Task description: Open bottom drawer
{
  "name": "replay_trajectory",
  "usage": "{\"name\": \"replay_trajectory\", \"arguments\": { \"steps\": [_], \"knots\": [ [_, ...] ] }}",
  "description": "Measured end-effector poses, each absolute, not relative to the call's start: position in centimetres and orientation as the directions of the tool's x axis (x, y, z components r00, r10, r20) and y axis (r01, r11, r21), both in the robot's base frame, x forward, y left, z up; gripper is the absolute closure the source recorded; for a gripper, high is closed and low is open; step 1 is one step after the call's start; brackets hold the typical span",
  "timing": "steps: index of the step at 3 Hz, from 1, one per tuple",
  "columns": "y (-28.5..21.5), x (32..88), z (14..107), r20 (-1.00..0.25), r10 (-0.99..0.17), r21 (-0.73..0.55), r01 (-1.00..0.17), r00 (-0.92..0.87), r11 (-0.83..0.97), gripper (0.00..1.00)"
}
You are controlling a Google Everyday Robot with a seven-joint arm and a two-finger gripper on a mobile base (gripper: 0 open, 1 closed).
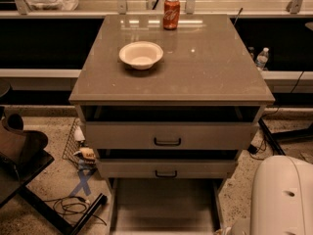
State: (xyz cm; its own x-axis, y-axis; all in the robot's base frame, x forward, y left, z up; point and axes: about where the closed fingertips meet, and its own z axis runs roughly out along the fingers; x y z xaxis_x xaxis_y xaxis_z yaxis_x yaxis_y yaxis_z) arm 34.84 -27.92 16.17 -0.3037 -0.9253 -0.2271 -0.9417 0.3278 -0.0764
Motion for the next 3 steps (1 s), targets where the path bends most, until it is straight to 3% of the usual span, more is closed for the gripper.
{"name": "replay_trajectory", "arguments": {
  "steps": [2,3],
  "knots": [
    [-27.82,34.76,16.09,-0.228,-0.925,-0.074,-0.942,-0.303,0.327,0.12],
    [-27.65,34.71,16.04,-0.228,-0.925,-0.073,-0.942,-0.303,0.327,0.0]
  ]
}}
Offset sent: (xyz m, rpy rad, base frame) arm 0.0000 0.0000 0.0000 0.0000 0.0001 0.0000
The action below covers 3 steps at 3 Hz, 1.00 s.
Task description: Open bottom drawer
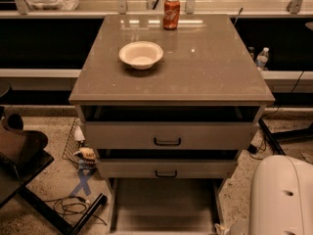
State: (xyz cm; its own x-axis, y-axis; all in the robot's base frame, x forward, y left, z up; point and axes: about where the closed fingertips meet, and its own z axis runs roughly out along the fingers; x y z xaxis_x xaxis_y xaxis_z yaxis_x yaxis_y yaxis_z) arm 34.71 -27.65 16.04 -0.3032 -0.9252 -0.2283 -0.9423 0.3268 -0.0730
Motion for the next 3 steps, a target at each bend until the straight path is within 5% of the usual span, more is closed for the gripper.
{"name": "replay_trajectory", "arguments": {
  "steps": [3],
  "knots": [
    [-26.98,34.72,16.05,-0.228,-0.925,-0.073,-0.942,-0.303,0.327,0.06]
  ]
}}
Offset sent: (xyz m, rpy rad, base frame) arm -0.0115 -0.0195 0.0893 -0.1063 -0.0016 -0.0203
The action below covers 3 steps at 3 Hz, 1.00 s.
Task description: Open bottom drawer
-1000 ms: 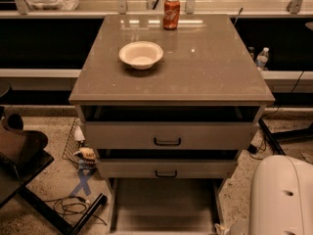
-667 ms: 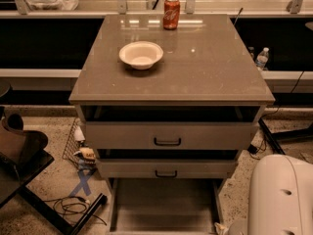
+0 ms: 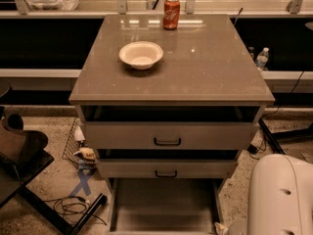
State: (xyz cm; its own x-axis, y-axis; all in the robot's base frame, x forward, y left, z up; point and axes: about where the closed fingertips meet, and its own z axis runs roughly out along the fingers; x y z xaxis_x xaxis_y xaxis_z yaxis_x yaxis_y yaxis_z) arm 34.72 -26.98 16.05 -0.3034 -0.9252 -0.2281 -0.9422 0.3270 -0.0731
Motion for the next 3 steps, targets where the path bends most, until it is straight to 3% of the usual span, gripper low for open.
{"name": "replay_trajectory", "arguments": {
  "steps": [1,3],
  "knots": [
    [-26.94,34.69,16.02,-0.228,-0.925,-0.072,-0.942,-0.303,0.327,0.29],
    [-26.9,34.66,15.99,-0.229,-0.925,-0.072,-0.942,-0.303,0.327,0.0]
  ]
}}
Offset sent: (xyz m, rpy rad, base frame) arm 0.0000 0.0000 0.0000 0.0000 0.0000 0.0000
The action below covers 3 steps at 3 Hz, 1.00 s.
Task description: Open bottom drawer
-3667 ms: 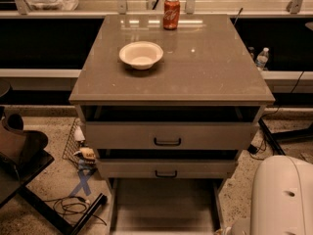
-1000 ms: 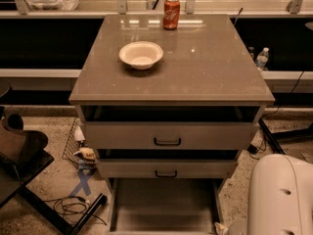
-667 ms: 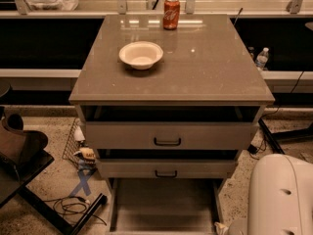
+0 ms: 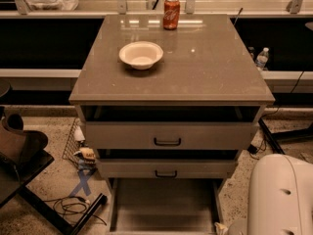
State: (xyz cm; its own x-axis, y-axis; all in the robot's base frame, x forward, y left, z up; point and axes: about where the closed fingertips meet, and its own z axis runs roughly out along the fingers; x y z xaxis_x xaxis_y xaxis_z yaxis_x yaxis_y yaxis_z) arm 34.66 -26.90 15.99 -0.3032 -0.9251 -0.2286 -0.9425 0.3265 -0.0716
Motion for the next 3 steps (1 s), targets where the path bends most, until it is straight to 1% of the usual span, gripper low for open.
{"name": "replay_trajectory", "arguments": {
  "steps": [2,3],
  "knots": [
    [-26.6,34.6,15.2,-0.246,-0.924,-0.068,-0.945,-0.294,0.319,0.0],
    [-25.3,33.8,16.8,-0.256,-0.939,-0.082,-0.962,-0.231,0.259,0.14]
  ]
}}
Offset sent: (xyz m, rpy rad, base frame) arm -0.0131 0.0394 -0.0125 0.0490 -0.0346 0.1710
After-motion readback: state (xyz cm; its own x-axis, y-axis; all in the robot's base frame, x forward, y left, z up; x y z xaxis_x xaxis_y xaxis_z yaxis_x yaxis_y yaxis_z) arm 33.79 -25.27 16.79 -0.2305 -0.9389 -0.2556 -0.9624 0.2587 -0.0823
